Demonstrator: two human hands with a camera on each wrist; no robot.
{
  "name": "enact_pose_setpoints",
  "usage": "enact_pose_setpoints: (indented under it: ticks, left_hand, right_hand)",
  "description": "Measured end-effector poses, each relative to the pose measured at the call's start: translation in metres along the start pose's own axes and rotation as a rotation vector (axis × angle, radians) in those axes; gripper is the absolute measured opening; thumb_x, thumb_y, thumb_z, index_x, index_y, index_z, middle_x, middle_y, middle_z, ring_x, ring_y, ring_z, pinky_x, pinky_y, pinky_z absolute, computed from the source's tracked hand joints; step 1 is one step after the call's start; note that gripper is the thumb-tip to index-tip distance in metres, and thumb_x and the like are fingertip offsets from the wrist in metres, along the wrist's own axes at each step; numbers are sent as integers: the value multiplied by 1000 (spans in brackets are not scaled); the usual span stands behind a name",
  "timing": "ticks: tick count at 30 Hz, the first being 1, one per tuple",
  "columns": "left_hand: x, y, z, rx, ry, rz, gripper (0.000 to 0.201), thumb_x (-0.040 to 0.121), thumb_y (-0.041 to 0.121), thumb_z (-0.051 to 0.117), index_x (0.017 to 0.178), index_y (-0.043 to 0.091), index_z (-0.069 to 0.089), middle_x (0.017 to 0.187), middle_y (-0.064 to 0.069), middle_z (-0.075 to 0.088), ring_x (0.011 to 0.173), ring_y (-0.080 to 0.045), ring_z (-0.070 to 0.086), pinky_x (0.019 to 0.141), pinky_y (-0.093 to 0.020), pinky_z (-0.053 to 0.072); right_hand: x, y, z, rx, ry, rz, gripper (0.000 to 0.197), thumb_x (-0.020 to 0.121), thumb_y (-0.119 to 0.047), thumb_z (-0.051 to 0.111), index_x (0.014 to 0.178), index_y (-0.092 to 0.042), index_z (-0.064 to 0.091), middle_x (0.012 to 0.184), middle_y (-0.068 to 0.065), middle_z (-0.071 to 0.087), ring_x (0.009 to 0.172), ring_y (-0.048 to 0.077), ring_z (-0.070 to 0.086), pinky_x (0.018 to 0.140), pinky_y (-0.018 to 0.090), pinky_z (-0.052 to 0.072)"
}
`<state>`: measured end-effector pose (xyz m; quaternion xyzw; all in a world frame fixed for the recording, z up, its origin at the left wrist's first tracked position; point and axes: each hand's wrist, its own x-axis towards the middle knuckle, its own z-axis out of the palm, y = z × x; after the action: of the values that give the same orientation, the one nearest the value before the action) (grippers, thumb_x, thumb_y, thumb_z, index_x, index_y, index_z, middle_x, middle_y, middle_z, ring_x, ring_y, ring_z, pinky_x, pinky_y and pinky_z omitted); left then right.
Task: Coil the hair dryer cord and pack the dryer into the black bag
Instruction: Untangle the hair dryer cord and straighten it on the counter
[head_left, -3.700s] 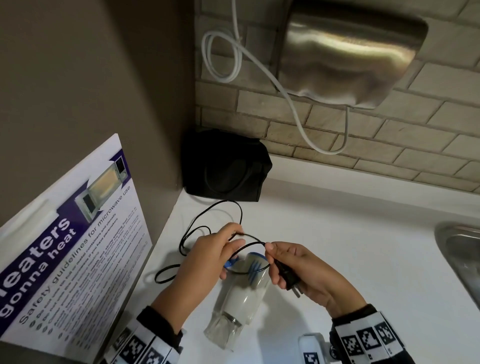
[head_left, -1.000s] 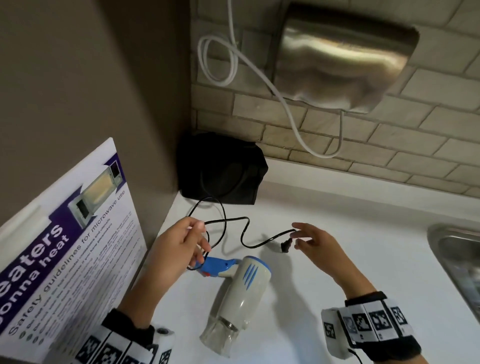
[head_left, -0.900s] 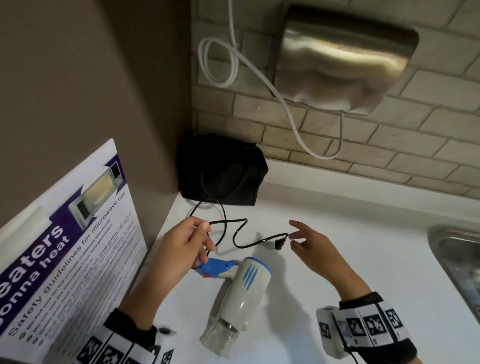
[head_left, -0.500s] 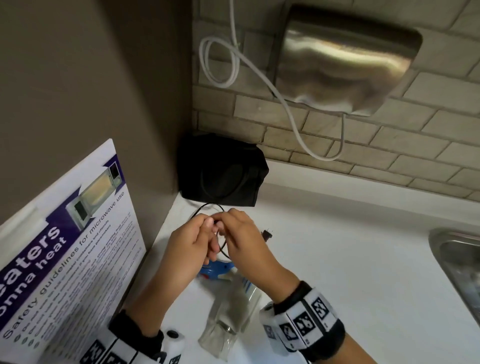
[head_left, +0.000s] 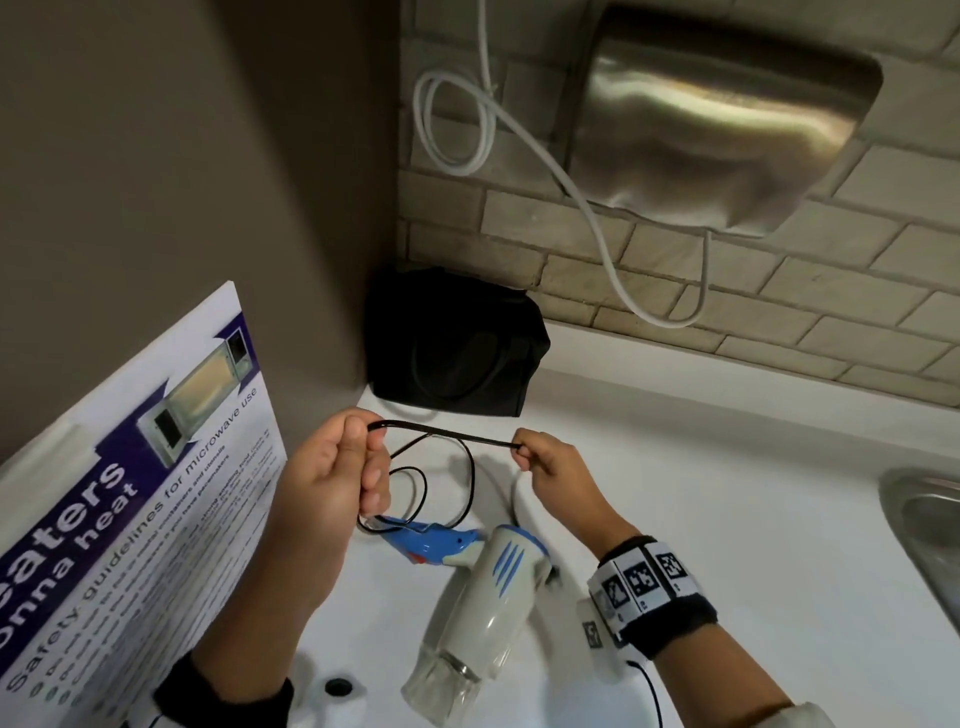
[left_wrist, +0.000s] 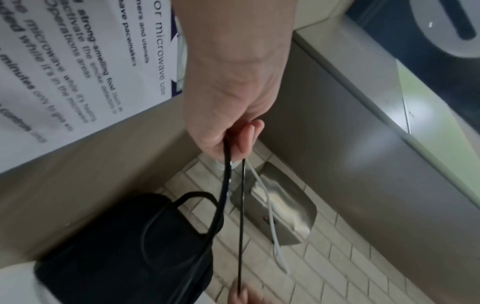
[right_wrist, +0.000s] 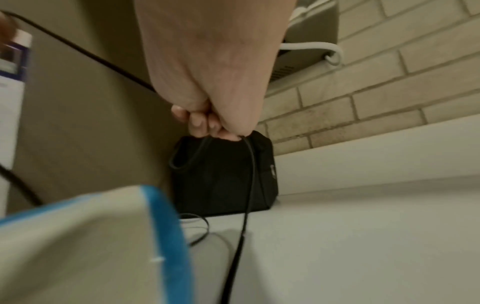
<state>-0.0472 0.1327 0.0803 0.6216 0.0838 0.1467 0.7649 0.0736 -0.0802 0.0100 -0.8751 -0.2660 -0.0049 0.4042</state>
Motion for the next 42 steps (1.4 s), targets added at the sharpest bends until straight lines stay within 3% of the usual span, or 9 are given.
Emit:
enact_pose_setpoints:
  ticks: [11,21,27,29,31,33,35,39,42]
  left_hand:
    - [3,16,-4,-105,51,29,38,102,11,27,71,14,48,46,9,38,38,-4,30,38,-14,32]
    - [11,11,-7,-184,69,20,41,103,14,27,69,18,50,50,10,43,43,-5,37,44,-15,37]
    - [21,12,-17,380,110,209,24,93,18,50,80,33,63,89,11,59,82,0,54,81,-17,41]
    - [26,11,-16,487,126,258,32,91,18,57,78,46,65,93,11,53,82,3,54,83,-11,40]
    - [36,5,-13,552,114,250,34,90,17,58,83,49,66,90,4,51,79,-11,57,76,-7,41]
    - [47,-6,-7,625,63,209,22,90,22,58,90,41,69,84,-1,52,75,-26,56,73,-23,45]
    - [58,-16,5,648,-47,143,14,90,29,58,93,35,70,74,5,51,65,-18,53,66,-34,46]
    - [75,-38,43,612,-201,-33,14,91,26,59,96,17,68,64,1,61,50,-3,60,53,-13,52]
    - [89,-57,65,566,-258,-184,17,92,21,58,98,6,64,74,-7,67,64,-15,71,63,-20,59]
  right_hand:
    - [-6,69,-18,-154,-19,255,45,79,14,38,60,-26,32,56,-8,36,53,7,30,52,16,26]
    - [-22,114,-39,-337,41,605,28,90,-2,42,64,-12,40,67,12,51,66,27,44,56,32,28]
    - [-41,121,-60,-333,49,635,34,86,7,44,68,-13,65,78,9,56,80,28,53,68,28,36]
    - [-52,117,-73,-303,100,666,41,86,6,42,66,-20,66,80,10,59,74,28,56,62,28,36]
    - [-64,112,-85,-254,143,724,38,88,3,40,75,-13,71,86,9,63,77,27,57,65,30,39]
    - [-76,112,-96,-164,173,790,38,88,3,38,79,-11,71,88,8,64,82,26,56,72,33,40]
    - [-84,115,-100,-65,184,870,40,85,7,36,76,-12,70,85,9,62,76,26,52,70,34,42]
    - [-95,119,-98,29,175,961,33,93,1,40,87,-3,72,75,9,58,70,23,54,61,27,48]
    - [-100,115,-89,98,190,962,21,95,-6,50,99,3,69,71,12,60,62,21,58,52,18,51]
